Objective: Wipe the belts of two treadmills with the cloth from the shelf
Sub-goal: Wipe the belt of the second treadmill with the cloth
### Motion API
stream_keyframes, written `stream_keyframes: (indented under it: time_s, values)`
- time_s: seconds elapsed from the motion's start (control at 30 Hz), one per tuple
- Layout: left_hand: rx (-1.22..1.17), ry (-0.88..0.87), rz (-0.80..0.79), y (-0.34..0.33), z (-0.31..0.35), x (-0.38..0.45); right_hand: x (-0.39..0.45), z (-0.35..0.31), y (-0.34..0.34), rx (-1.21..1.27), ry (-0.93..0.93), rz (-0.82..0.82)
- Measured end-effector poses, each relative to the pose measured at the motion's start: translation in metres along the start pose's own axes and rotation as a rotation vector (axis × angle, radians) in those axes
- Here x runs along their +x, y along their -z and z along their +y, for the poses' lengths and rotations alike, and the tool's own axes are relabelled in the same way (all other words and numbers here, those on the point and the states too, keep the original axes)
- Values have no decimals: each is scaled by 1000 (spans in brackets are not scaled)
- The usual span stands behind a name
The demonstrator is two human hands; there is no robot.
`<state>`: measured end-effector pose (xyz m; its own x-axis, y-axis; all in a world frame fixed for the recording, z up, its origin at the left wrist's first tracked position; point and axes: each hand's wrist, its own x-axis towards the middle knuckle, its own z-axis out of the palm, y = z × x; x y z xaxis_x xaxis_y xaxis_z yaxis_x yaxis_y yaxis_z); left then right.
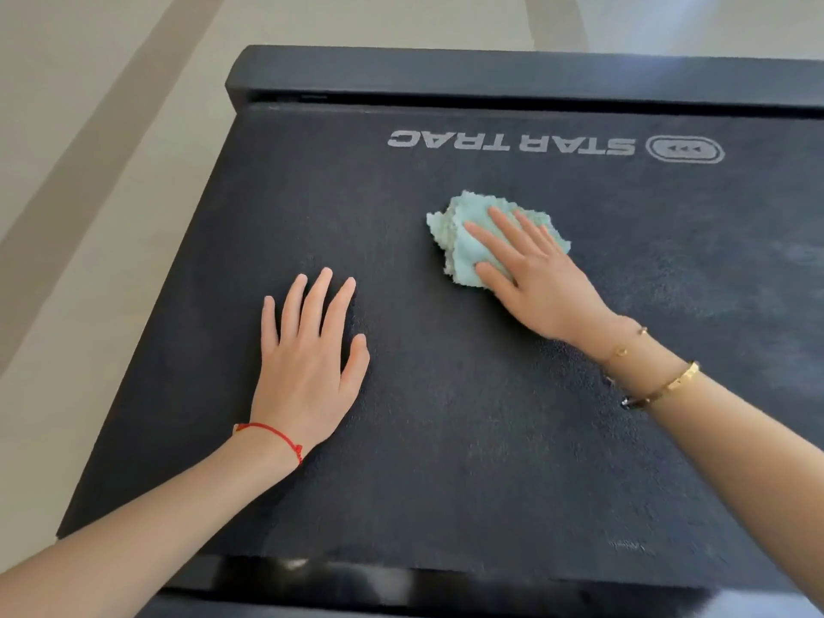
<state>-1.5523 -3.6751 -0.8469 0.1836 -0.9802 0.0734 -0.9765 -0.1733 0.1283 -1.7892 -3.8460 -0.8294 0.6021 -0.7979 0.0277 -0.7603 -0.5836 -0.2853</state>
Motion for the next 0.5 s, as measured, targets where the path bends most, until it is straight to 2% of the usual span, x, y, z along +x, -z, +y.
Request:
stream_keyframes:
  time_s: [0.13,0.2,0.33,0.5]
  values:
    - [6,13,2,0,2,2,94,27,2,-70,-297,66]
    - [3,14,8,0,2,3,137,15,-1,-74,-328,37]
    - [-11,5,16,2,2,3,180,-48,-17,-96,-124,-76]
    - [-23,4,30,1,1,3,123,-94,-35,-51,175,-84]
